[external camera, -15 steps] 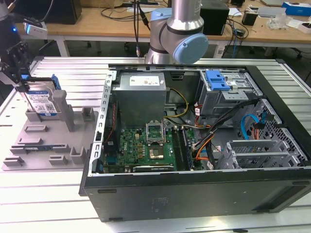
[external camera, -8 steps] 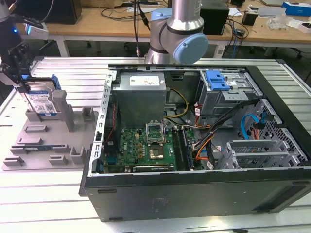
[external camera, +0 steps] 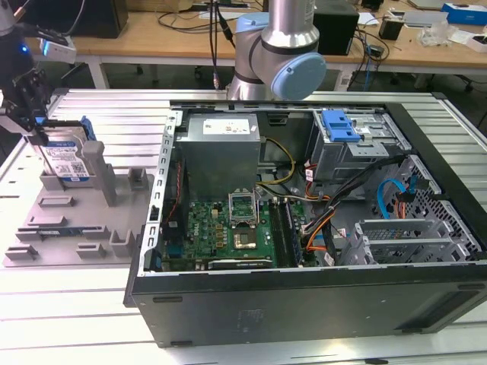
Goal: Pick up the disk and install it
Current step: 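Pick up the disk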
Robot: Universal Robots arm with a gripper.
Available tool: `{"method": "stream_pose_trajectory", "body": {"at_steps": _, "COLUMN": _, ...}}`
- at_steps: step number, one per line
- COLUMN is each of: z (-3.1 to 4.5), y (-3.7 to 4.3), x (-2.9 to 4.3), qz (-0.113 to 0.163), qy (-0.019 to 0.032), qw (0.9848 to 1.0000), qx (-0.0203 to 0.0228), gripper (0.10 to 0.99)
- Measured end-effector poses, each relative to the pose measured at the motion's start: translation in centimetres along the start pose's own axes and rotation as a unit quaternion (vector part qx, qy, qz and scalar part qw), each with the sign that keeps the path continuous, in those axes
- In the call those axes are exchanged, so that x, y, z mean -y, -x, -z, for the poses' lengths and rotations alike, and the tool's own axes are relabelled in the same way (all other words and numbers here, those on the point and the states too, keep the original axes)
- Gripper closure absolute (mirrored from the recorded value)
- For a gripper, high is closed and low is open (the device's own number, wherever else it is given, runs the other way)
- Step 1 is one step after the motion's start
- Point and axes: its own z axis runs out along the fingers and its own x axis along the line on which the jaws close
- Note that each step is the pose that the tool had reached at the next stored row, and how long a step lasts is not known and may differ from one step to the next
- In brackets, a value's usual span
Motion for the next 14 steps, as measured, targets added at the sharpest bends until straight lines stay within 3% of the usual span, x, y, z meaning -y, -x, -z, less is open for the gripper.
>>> {"method": "stream_pose_trajectory", "body": {"at_steps": 14, "z": -0.06, "y": -0.01, "x": 0.0, "qz": 0.0, "qy": 0.0, "qw": 1.0, "qx": 0.0, "gripper": 0.718}}
